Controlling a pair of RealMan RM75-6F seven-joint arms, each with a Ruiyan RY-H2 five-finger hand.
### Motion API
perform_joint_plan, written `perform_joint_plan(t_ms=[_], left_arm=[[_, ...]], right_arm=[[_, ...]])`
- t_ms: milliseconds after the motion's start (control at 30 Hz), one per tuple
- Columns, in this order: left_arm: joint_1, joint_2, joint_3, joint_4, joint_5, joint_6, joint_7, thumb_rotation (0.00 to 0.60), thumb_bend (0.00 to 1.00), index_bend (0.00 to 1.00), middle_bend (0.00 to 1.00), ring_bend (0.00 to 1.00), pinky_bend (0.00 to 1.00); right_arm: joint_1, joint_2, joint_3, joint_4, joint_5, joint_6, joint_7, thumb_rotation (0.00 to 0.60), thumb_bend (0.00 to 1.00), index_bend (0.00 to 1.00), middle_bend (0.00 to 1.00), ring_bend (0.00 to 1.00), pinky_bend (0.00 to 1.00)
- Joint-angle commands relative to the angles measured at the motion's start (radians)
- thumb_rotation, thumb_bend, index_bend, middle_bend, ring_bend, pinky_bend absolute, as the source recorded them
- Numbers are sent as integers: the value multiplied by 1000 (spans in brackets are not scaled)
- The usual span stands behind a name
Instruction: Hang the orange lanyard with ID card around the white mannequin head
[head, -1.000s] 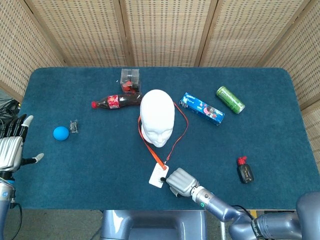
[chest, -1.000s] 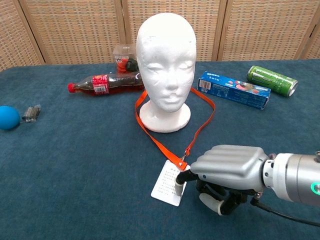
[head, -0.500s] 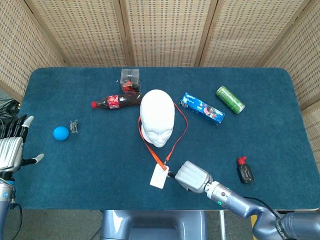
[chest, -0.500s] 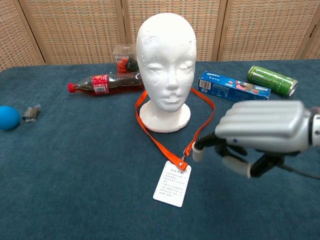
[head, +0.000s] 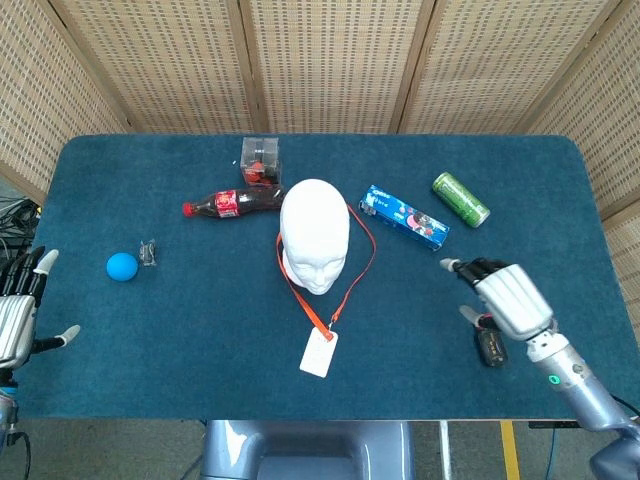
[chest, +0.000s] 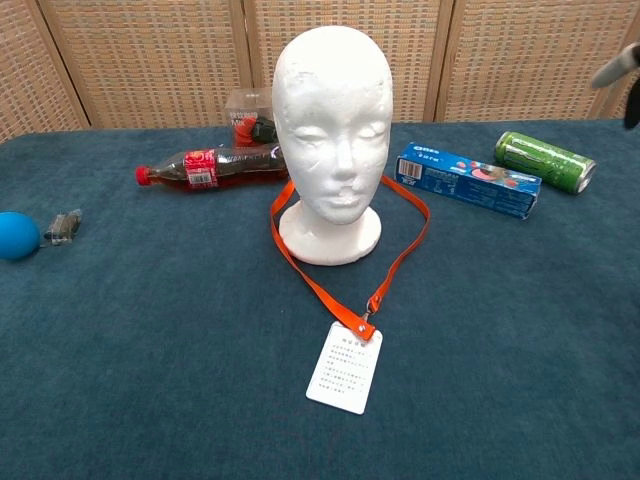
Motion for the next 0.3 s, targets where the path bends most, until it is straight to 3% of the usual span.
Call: perform_joint_plan(t_ms=[33, 300], left_arm=[[28, 0, 24, 49, 48, 25, -63, 600, 0, 0, 0, 0, 0], [48, -13, 29, 81, 80, 44, -85, 600, 0, 0, 0, 0, 0]], right_arm=[[-134, -46, 41, 115, 110, 94, 30, 600, 0, 0, 0, 0, 1], [-250, -76, 69, 103, 177, 154, 68, 600, 0, 0, 0, 0, 0]])
